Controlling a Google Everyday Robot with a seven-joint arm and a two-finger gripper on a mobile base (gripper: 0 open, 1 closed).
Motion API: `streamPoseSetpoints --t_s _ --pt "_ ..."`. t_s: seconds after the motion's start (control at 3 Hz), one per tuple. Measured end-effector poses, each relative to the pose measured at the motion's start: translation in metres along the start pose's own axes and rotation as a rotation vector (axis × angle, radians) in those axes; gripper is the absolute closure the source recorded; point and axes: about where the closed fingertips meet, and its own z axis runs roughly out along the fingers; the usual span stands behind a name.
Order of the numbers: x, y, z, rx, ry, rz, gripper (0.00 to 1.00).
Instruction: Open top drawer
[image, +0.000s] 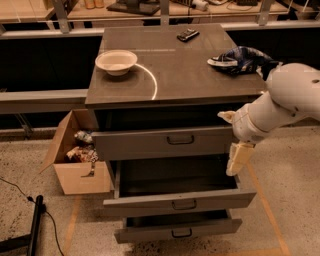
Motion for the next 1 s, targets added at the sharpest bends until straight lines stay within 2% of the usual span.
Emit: streamPoseSetpoints --t_s 0.33,1.0 --pt "0.001 -0.018 0.027 -0.024 -0.01 -0.022 0.0" --pt "0.006 -0.035 0.072 -0.114 0.0 -0.073 0.0"
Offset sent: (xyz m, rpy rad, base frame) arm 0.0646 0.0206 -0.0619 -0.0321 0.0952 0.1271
